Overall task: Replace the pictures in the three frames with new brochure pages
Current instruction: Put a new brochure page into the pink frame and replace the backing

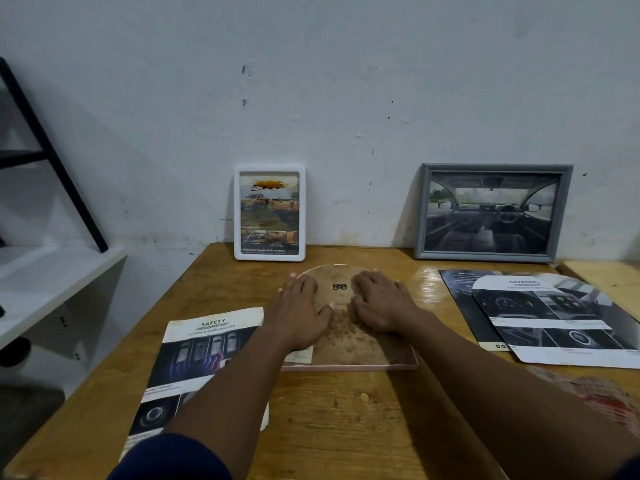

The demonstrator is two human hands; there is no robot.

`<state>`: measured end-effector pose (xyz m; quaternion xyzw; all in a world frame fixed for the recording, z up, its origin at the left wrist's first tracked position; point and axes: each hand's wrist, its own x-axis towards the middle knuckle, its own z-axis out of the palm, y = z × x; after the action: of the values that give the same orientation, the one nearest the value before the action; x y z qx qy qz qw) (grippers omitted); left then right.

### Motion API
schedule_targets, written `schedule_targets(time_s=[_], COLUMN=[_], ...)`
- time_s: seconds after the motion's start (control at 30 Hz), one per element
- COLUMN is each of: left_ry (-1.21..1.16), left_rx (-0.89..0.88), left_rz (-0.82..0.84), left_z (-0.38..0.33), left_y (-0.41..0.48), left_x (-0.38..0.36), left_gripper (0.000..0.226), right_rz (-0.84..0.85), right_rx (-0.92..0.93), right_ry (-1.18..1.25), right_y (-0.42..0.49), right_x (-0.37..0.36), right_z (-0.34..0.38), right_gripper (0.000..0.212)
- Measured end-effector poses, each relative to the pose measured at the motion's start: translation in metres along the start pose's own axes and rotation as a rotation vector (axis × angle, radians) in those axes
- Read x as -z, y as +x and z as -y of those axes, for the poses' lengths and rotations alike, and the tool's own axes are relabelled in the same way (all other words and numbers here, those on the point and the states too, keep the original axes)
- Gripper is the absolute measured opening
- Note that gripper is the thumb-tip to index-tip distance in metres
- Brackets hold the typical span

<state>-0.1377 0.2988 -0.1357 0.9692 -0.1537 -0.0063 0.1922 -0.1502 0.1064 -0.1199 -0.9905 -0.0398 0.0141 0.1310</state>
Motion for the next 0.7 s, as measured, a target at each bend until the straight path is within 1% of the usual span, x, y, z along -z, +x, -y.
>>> schedule_targets(time_s=[0.07, 0.13, 0.2, 0.27, 0.43, 0.53, 0.6, 0.7], left_ry=[-0.054, -0.045, 0.030, 0.121, 0.231, 0.281, 0.300, 0.315], left_rx=[0.002, 0.001, 0.000, -0.002, -0.005, -0.028, -0.039, -0.046], left_rz=[-0.010, 0.000, 0.021, 0.044, 0.056, 0.043, 0.066, 0.101], left_z=[0.005, 0.006, 0.005, 0.001, -0.008, -0.008, -0.006, -0.004], left_y=[0.002, 0.004, 0.006, 0.009, 0.018, 0.020, 0.020, 0.022], left_x=[-0.005, -0.006, -0.003, -0.001, 0.010, 0.011, 0.008, 0.007], left_gripper=[0.052, 0.062, 0.069, 0.071, 0.069, 0.067, 0.067, 0.068], right_rz=[-0.012, -0.041, -0.070, -0.084, -0.078, -0.038, -0.007, -0.052], right_rx=[0.011, 0.017, 0.027, 0.037, 0.063, 0.047, 0.060, 0.094], right_ry=[-0.003, -0.041, -0.085, -0.116, -0.187, -0.221, -0.239, -0.231], right_y=[0.000, 0.002, 0.004, 0.006, 0.009, 0.015, 0.016, 0.012], right_x=[-0.001, -0.002, -0.002, -0.003, -0.005, 0.002, 0.005, -0.004], right_z=[0.001, 0.003, 0.004, 0.004, 0.002, 0.004, 0.005, 0.001], right_gripper=[0.055, 0.055, 0.054, 0.054, 0.054, 0.055, 0.055, 0.053])
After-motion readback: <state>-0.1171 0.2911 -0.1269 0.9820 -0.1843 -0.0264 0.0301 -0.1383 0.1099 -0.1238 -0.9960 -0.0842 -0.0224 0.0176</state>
